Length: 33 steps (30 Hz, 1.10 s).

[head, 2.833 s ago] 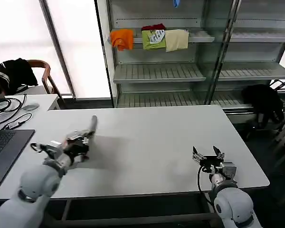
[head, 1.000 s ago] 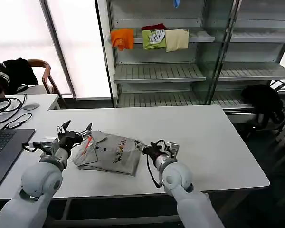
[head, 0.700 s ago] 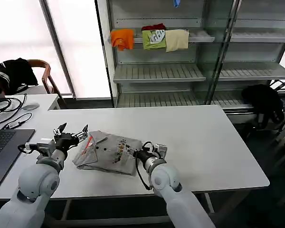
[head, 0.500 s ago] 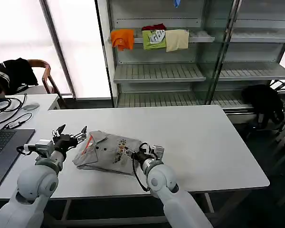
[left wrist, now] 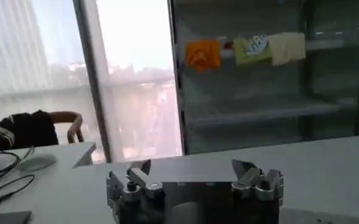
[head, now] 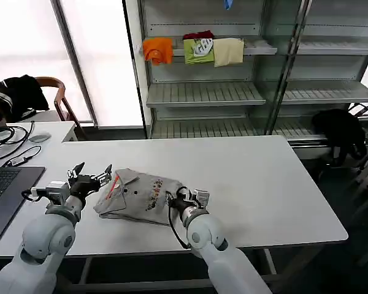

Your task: Fold and organize the clothes.

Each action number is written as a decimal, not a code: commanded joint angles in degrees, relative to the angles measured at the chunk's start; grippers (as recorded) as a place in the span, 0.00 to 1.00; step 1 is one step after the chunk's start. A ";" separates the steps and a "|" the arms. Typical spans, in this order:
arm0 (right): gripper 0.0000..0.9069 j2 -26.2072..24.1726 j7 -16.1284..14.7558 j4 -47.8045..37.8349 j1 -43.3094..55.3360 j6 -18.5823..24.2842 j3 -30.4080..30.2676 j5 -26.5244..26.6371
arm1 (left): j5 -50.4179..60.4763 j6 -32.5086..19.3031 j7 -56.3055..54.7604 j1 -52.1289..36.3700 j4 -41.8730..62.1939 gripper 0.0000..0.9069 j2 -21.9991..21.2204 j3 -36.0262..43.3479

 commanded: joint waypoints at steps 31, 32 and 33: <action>1.00 -18.69 -18.16 -9.94 9.51 0.17 5.27 -25.30 | 2.27 -0.01 0.11 2.40 -1.88 1.00 -5.91 0.00; 1.00 -18.68 -18.23 -9.89 9.38 0.18 5.57 -26.19 | 2.27 0.00 0.10 2.44 -1.89 1.00 -5.92 0.02; 1.00 -18.71 -18.53 -9.72 9.16 0.22 6.07 -27.79 | 2.29 0.00 0.10 2.50 -1.93 1.00 -5.96 0.06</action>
